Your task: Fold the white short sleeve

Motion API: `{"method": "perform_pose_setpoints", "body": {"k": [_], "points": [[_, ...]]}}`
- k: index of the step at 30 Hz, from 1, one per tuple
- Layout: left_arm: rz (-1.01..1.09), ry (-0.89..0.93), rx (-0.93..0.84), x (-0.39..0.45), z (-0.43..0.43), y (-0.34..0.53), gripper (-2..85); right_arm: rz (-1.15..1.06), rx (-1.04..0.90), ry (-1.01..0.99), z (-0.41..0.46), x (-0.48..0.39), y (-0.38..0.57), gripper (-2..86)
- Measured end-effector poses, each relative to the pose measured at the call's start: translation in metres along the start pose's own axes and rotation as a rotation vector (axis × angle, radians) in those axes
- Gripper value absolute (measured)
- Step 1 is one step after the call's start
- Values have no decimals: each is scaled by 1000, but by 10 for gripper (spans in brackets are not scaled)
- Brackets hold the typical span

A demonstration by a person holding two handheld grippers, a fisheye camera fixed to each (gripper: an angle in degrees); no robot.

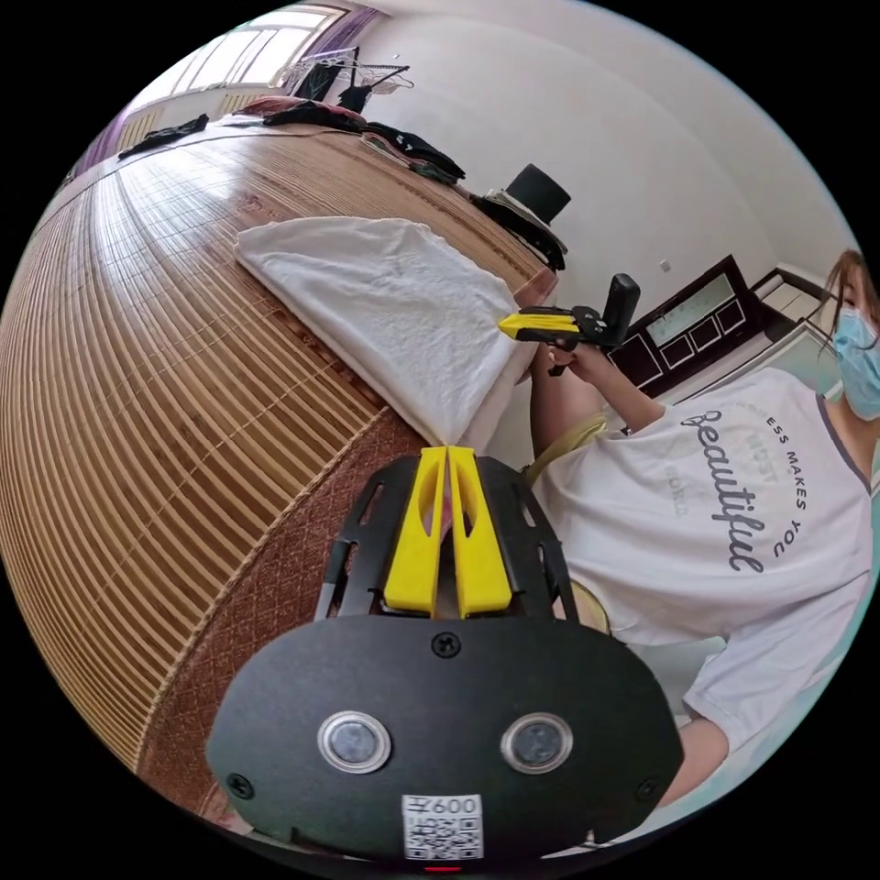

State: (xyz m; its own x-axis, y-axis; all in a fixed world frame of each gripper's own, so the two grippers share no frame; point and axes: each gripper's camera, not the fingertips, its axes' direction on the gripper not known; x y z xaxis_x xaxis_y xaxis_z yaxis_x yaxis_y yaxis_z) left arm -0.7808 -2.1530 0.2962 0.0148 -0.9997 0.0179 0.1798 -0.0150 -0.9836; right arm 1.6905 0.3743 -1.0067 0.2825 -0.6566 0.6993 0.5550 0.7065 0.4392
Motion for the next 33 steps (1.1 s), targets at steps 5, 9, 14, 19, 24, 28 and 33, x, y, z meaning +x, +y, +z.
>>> {"method": "perform_pose_setpoints", "body": {"k": [5,9,14,19,24,28,33], "points": [[24,-151,-74,16,25,33,11,-4,7,-7,-5,16,2,-8],[204,-509,52,81,41,69,34,-15,31,-7,-8,26,9,-8],[621,-1060,-56,185,156,117,54,15,35,-15,-10,45,15,-8],[737,-1169,-195,188,228,145,58,14,34,-4,-9,57,23,-8],[801,-1228,-215,180,257,173,41,21,43,5,-6,71,36,-8],[870,-1277,-269,165,282,204,26,38,59,-2,-2,86,51,-8],[874,-1292,-236,151,290,229,25,-59,62,53,-3,80,64,-6]]}}
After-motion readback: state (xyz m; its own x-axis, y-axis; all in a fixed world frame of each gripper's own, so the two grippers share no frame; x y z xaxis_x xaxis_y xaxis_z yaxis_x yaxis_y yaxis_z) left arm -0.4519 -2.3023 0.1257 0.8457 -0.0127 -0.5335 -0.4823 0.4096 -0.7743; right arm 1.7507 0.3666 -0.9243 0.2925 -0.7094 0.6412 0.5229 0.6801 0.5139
